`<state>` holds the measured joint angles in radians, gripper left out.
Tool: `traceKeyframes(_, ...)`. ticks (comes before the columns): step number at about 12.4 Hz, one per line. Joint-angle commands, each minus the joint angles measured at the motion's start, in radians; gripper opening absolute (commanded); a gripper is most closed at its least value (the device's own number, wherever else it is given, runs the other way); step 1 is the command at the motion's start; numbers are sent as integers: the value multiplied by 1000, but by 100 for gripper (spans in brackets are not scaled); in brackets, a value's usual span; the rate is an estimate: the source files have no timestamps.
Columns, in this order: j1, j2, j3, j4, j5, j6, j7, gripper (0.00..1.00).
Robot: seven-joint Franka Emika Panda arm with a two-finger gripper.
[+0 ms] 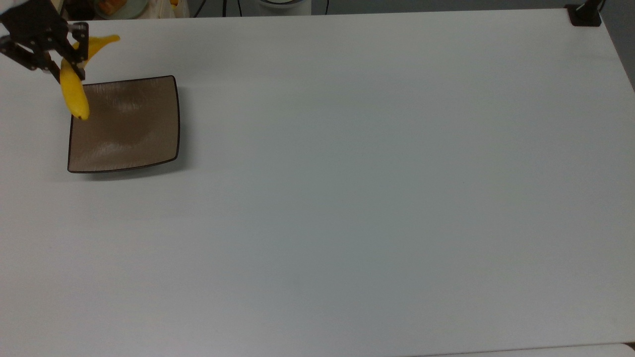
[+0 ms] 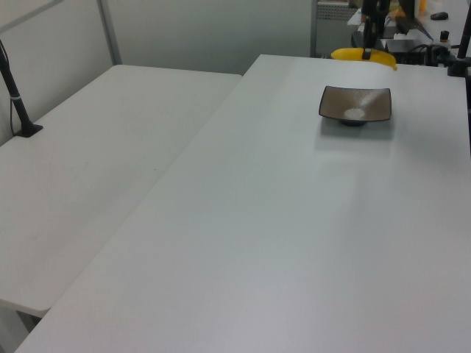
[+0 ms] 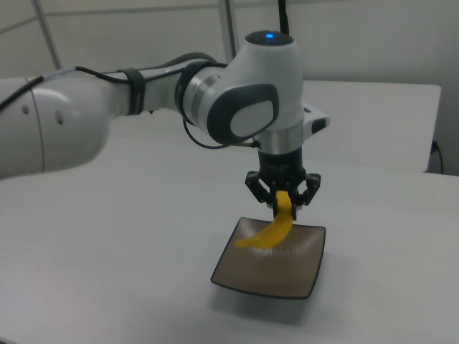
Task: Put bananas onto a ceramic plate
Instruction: 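Lower the banana onto the plate surface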
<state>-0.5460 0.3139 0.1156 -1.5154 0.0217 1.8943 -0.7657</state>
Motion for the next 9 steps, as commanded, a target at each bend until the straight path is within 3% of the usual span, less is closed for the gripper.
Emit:
traceKeyframes(1, 18, 40, -8, -51, 24, 109, -11, 0)
traceKeyframes(9, 52, 114, -7, -86, 50, 160, 2, 0)
